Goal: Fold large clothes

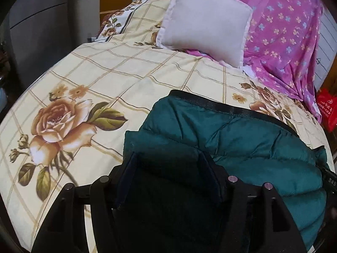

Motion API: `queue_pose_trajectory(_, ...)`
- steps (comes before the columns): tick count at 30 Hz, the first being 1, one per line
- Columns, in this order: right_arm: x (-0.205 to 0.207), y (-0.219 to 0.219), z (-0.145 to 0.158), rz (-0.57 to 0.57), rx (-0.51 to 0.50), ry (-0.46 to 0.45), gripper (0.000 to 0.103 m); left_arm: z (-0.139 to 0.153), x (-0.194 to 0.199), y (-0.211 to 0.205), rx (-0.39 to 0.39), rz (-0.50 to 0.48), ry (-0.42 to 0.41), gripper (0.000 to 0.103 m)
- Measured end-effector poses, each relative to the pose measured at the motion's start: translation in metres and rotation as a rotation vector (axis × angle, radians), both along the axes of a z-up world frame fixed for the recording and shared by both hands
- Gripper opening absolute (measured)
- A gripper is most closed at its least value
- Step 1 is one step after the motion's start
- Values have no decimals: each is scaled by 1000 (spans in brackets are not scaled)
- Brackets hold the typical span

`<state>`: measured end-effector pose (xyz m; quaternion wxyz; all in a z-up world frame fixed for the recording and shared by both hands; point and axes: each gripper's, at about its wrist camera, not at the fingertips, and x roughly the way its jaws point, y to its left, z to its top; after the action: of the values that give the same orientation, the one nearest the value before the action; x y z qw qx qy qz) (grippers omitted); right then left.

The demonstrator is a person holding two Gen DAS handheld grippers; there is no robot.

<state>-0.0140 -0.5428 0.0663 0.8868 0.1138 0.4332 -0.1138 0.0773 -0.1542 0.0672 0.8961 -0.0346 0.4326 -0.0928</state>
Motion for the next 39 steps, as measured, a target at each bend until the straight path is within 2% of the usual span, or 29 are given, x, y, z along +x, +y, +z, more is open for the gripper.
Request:
queue_pose_trajectory(3,4,6,-10,-16,-50,4,81,-5,-2,-2,19,-9,-14,44)
queue_pose_trajectory(6,1,16,-2,-21,-105,17,81,-4,-4,-4,40,-16,-19,44)
queue_pose_trajectory(10,-15,40,32,32,-65,-112,81,-3,-3,-5,31,-13,-20,44)
queue_pose_trajectory(12,-14,63,46,115,-17,-144,81,-3,-4,-5,30,-10,-21,44)
queue_pose_trajectory(15,0,101,48,230,24,-125,81,-3,-4,-6,31,-11,-21,44)
queue_pose_trajectory(18,15,134,38,297,-45,-100,81,-4,-4,-6,33,-13,-18,44)
queue_pose_trajectory(21,29,147,18,299,-78,-40,81,-5,-2,-7,40,-16,-15,45)
queue_pose_trajectory(26,37,140,-6,268,-19,-5,82,-8,1,-11,61,-9,-28,46)
queue_pose_trajectory(31,18,126,13,265,-10,-48,82,-9,-1,-12,72,-13,-38,46)
queue_pose_trajectory(35,-11,87,30,195,-49,-81,83,-9,-1,-13,71,-12,-39,46)
queue_pose_trajectory(39,-31,37,24,91,-99,-68,83,-10,-1,-13,77,-11,-40,47)
